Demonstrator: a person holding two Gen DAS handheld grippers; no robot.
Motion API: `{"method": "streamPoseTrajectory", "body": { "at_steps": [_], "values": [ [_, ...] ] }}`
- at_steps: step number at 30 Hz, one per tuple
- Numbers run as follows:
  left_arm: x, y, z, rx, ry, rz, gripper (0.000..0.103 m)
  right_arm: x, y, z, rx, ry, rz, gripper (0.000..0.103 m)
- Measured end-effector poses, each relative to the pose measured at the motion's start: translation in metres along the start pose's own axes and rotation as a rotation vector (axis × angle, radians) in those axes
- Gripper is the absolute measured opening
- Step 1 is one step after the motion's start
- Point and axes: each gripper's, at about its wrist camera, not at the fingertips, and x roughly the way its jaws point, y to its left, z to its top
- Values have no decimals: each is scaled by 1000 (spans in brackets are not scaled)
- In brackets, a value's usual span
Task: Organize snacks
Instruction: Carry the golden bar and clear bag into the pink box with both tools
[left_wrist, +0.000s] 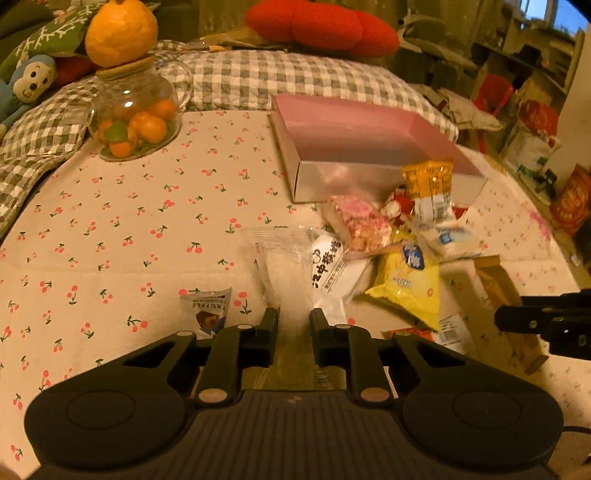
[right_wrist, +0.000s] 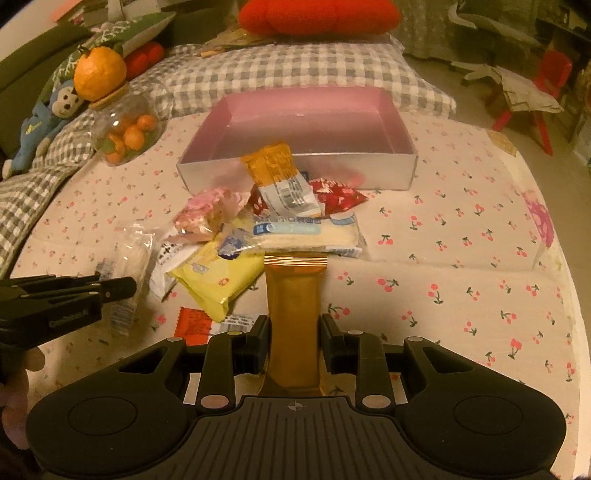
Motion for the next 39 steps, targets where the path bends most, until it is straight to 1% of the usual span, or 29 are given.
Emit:
{"method": "streamPoseTrajectory", "body": {
  "at_steps": [4, 8, 12, 16, 20, 24, 29, 33, 39],
  "values": [
    [-12, 3, 2, -25, -25, -19, 16, -5, 2, 4, 4, -13, 4, 27],
    [-24, 6, 9, -55, -47, -53, 16, -14, 2, 14, 21, -33, 26, 27],
    [-34, 4, 20, -70, -80, -71, 15, -25, 1, 31, 28, -73, 24, 27],
    [-35, -2, 34, -85, -93, -90, 15, -32, -5, 51, 55, -98, 34, 27],
    [-32, -13, 52, -66, -120, -88, 15, -32, -8, 71, 48, -118, 16, 27],
    [-24, -19, 72, -67, -118, -109, 15, -30, -13, 93, 41, -135, 13, 27],
    [-7, -23, 95, -66, -111, -120, 15, -15, -25, 118, 77, -142, 24, 27],
    [12, -25, 112, -64, -120, -149, 15, 5, -38, 136, 110, -146, 35, 27],
    [47, -32, 134, -37, -117, -129, 15, 44, -56, 163, 154, -120, 68, 27]
  ]
}}
